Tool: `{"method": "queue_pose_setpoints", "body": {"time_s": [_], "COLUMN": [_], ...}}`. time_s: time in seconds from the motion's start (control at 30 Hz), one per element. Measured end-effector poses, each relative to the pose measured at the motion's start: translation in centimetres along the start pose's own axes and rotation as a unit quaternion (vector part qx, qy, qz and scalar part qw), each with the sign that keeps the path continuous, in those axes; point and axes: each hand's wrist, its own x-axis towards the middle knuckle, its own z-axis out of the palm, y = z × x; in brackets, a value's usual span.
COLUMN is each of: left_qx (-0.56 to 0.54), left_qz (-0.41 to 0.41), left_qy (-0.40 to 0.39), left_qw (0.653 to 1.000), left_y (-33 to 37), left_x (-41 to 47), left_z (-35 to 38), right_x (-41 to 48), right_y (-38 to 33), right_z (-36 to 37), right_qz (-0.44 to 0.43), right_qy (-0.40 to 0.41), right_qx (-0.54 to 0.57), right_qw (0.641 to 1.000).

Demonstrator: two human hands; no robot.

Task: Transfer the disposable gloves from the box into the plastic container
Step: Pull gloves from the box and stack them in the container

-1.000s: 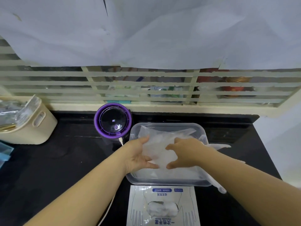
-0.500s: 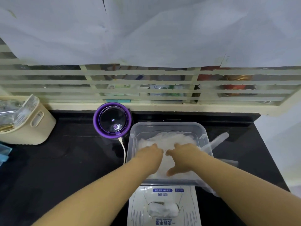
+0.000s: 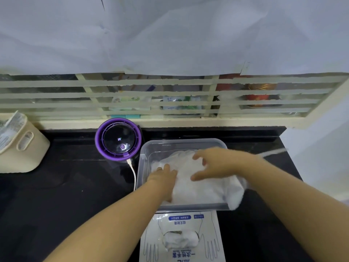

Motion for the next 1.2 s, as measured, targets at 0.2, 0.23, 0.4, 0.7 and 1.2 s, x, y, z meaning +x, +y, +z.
{"method": "queue_pose_setpoints", "body": {"time_s": [0.2,0.23,0.4,0.7,1.2], "left_qx": [0.012,0.006,-0.194,-0.767,-0.831], "left_qz": [0.023,0.03,0.059,0.127,0.157], "left_qy": [0.021,0.03,0.116,-0.038,-0.053], "left_qw": [0.999,0.999,0.972,0.628,0.531], "left_y": [0.1,0.0,-1.4,-2.5,-2.3], "left_x": [-1.7,-2.2,-6.6,-11.8,-7.9], "left_z": [-1.3,-1.7,-5.1,-7.7,-6.7], "right_x": [-4.7,-5.1,-5.8,-5.6,-2.1], "right_y": [0.1,-0.2,-1.4,-2.6,-1.2], "right_z": [-6.4,-6.7,-5.4,-4.1,2.2], "right_qz": [-0.061,-0.075,-0.121,-0.182,-0.313], "right_qy": [0.275,0.306,0.343,0.382,0.248], "right_qx": [0.13,0.136,0.166,0.18,-0.02], "right_qw": [0.951,0.939,0.916,0.888,0.917]}}
